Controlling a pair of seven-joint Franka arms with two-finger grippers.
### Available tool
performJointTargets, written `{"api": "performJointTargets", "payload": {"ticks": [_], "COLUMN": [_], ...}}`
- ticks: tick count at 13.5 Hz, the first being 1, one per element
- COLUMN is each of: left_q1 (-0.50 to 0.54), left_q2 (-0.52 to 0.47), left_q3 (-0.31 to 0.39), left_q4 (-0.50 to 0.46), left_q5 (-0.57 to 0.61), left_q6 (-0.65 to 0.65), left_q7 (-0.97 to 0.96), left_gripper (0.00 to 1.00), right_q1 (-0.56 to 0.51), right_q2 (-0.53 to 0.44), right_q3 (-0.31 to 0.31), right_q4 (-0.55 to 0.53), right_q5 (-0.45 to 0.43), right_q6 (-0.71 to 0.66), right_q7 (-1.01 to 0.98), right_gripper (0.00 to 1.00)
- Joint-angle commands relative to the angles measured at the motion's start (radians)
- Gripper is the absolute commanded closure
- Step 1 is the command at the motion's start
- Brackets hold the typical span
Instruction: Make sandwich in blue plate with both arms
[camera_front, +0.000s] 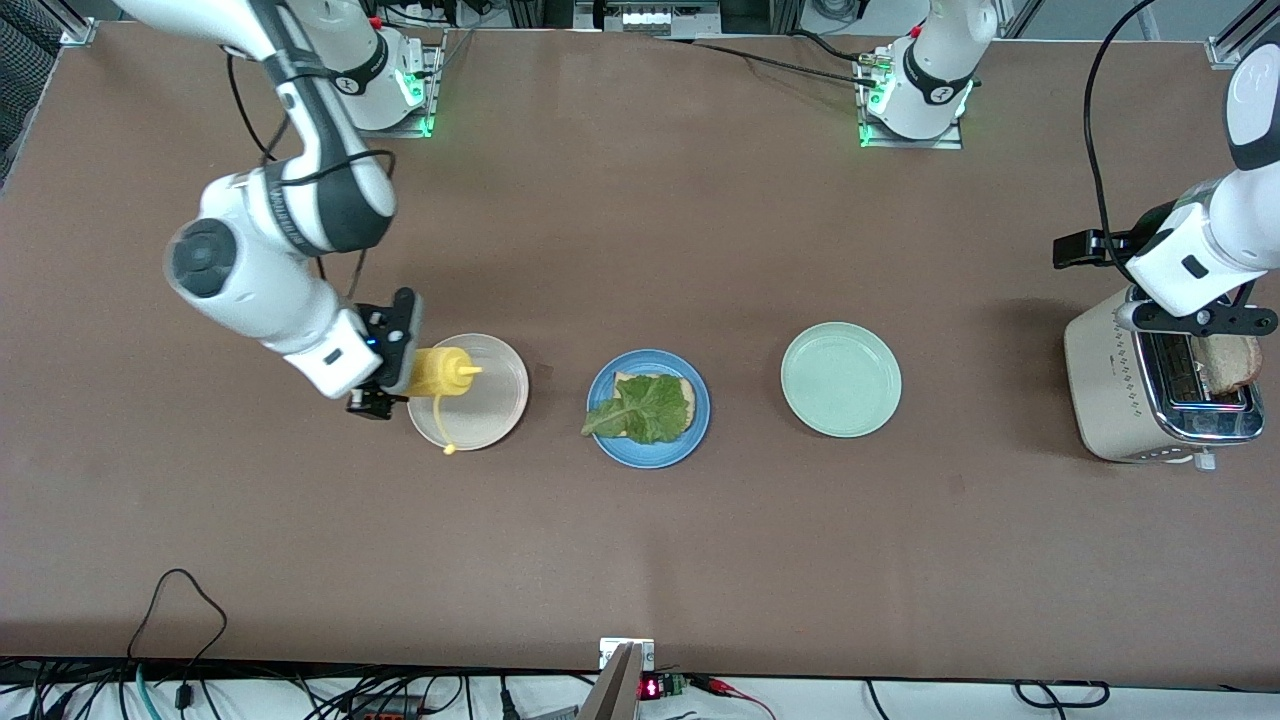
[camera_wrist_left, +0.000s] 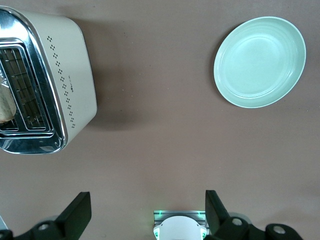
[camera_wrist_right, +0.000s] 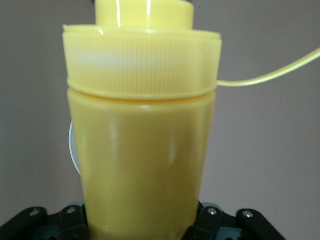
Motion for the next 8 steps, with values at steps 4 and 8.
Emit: {"api": "performJointTargets", "payload": {"ticks": [4,8], "left_q1": [-0.001,0.002], "left_q2": [-0.010,-0.010], "left_q3": [-0.007,-0.006], "left_q4": [0.007,0.007], "left_q5": [0.003,0.003], "left_q6": [-0.017,-0.019], "left_q7": [-0.012,-0.010], "left_gripper": [0.00,0.00], "right_q1": [0.163,0.208], "right_q2": [0.111,0.177], "right_q3": [-0.008,-0.009], "right_q4": [0.001,0.015], "right_q5": [-0.241,-0.342], "right_q6": [0.113,0.127], "right_q7": [0.325,0.499], "right_gripper": [1.00,1.00]}}
